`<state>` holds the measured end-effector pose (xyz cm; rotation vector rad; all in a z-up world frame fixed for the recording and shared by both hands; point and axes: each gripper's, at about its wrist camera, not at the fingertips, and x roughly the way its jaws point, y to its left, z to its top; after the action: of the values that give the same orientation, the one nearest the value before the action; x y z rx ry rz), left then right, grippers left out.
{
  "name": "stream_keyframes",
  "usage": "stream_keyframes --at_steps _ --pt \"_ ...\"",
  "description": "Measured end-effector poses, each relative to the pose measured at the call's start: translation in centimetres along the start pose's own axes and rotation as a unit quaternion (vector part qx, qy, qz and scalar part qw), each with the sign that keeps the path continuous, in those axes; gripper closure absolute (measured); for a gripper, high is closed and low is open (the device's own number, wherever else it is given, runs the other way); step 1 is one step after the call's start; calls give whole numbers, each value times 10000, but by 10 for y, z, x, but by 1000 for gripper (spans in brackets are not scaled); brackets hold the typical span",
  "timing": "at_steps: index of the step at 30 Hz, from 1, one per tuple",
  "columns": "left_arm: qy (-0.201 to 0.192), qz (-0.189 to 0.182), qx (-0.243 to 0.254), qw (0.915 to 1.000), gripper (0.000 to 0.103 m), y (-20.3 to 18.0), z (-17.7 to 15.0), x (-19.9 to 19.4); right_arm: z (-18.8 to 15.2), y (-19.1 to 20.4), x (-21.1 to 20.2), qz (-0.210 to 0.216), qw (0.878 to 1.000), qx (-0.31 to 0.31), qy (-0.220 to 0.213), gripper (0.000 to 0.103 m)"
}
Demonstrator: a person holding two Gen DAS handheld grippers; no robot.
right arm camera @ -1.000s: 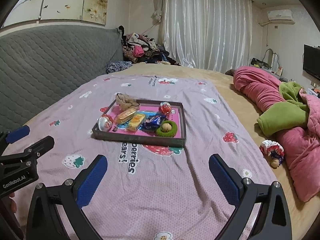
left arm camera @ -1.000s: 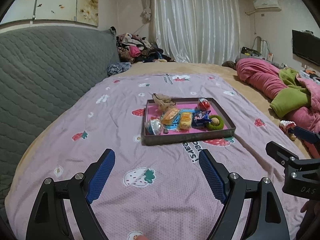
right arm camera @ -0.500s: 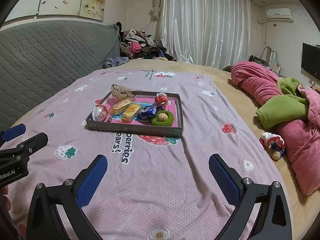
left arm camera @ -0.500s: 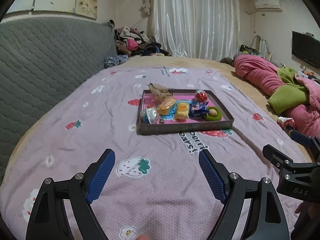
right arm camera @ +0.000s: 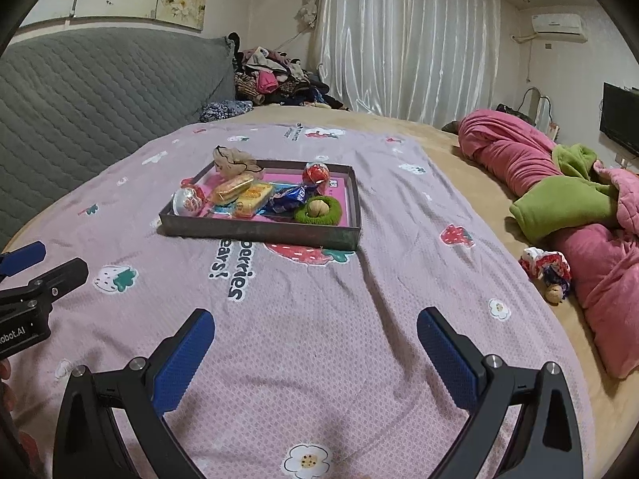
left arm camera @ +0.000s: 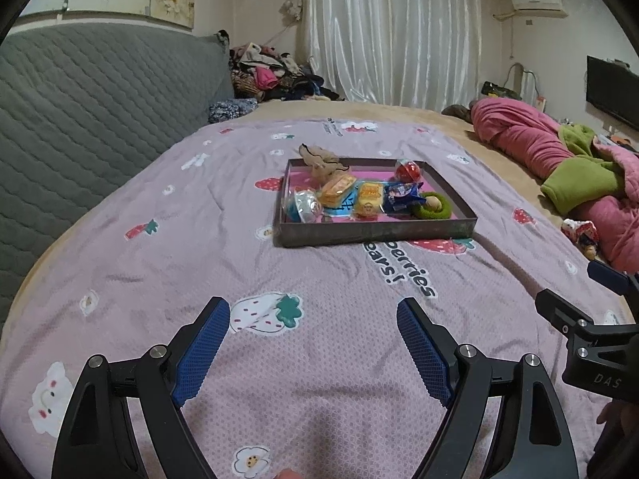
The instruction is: Organize objects
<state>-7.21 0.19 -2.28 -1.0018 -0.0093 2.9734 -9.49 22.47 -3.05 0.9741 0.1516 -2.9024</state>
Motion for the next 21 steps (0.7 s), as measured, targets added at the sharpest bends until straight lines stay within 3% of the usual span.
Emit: stream_keyframes --at_steps 21 --pt "172 146 58 9997 16 0 -21 27 -20 -1 26 -46 9995 -17 310 1"
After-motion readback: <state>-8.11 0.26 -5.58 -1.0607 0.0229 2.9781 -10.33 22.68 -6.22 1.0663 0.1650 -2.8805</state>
